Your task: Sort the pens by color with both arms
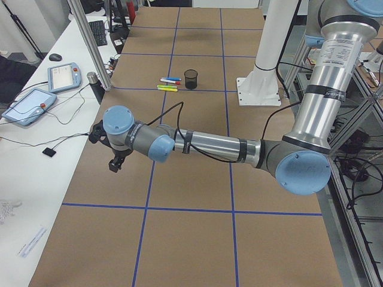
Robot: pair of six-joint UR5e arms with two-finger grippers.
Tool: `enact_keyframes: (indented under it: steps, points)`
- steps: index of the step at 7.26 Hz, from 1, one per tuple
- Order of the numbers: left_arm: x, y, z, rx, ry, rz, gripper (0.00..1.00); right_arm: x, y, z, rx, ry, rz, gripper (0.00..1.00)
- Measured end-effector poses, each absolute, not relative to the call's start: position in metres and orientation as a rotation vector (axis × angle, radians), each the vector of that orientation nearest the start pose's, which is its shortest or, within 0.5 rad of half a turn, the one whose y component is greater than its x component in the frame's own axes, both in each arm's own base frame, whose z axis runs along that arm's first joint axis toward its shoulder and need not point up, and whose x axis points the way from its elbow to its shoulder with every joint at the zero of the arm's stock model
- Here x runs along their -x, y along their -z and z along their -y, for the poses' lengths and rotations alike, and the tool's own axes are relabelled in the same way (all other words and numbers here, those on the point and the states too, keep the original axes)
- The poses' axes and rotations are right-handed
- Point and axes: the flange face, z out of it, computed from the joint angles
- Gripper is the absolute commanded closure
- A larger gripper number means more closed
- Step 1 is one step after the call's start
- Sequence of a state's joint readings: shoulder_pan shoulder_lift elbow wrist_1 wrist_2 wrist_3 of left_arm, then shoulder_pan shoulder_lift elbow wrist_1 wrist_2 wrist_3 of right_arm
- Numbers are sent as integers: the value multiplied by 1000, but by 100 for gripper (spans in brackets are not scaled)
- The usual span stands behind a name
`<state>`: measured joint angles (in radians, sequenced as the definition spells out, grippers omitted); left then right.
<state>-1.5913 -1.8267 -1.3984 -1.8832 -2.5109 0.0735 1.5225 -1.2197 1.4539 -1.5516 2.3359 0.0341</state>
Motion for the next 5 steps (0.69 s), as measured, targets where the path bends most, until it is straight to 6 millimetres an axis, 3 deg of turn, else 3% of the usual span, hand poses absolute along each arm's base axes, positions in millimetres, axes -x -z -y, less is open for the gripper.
enact_keyframes:
  steps: [3,5]
  points:
    - [115,-621,594,-391,-222,-887,0,-59,-577,605,-170,131,757,1]
    - [137,-643,574,-384,-187,-883,0,-70,-598,589,-148,109,763,1]
